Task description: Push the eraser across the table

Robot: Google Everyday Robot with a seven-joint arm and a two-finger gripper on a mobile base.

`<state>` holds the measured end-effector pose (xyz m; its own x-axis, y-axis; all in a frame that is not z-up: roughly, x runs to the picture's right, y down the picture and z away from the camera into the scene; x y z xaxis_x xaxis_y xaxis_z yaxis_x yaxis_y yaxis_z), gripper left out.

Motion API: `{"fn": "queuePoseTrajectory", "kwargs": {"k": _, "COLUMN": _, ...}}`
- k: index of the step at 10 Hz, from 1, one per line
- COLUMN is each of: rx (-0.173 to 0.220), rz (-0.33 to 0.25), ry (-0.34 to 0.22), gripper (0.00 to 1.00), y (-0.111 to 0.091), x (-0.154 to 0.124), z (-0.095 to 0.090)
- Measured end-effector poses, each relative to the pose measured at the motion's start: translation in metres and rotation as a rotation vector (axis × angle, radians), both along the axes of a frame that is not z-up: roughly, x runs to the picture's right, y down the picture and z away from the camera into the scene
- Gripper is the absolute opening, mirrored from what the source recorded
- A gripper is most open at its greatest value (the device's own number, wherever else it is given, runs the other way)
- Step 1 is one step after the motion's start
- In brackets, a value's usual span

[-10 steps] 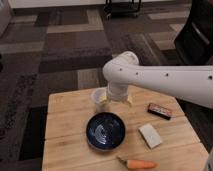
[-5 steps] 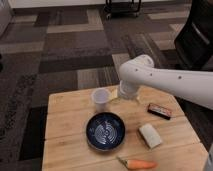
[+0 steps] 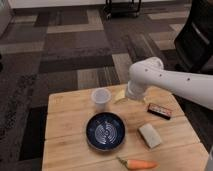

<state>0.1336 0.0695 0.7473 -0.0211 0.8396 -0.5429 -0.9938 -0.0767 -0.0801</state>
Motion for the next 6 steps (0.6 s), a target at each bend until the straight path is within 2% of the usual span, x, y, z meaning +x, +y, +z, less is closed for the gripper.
{"fn": "queuePoseTrajectory", "kwargs": {"k": 6, "rx": 0.007, "rz": -0.002, "ry": -0.002, "gripper": 0.80, "y": -0.0054, "x": 0.0008, "z": 0.0051}}
